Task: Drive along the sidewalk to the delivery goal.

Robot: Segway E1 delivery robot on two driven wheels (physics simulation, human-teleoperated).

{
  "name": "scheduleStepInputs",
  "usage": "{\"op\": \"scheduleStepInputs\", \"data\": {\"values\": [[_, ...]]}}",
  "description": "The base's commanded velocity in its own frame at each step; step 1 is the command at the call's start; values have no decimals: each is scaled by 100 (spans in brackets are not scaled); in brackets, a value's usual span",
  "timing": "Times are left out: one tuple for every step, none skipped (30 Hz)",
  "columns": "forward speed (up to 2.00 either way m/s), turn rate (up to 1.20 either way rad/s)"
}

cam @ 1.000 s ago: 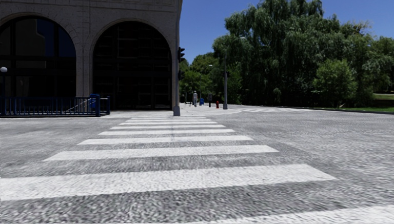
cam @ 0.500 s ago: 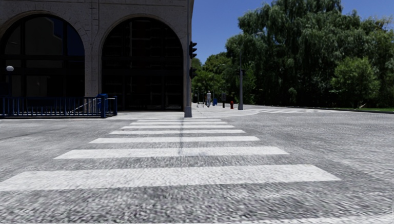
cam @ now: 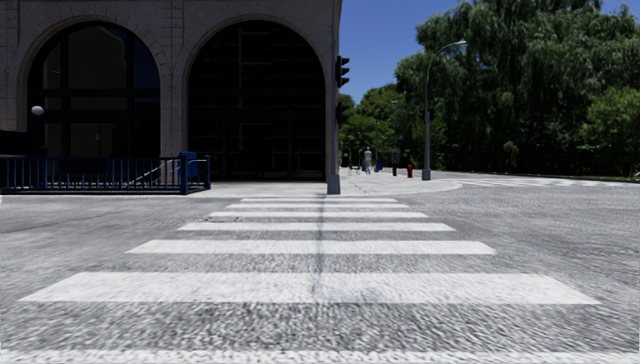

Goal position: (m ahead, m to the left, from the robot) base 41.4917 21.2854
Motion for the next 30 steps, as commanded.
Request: {"op": "scheduleStepInputs", "data": {"values": [[200, 31], [200, 31], [200, 31], [200, 30], [200, 27], [200, 27], [200, 22], [200, 12], [200, 12], [200, 1], [200, 0], [200, 0], [200, 0], [200, 0], [200, 0], [200, 0], [200, 0], [200, 0], [200, 0], [200, 0], [200, 0], [200, 0], [200, 0], [200, 6], [200, 16], [200, 16], [200, 3], [200, 0], [200, 0], [200, 0]]}}
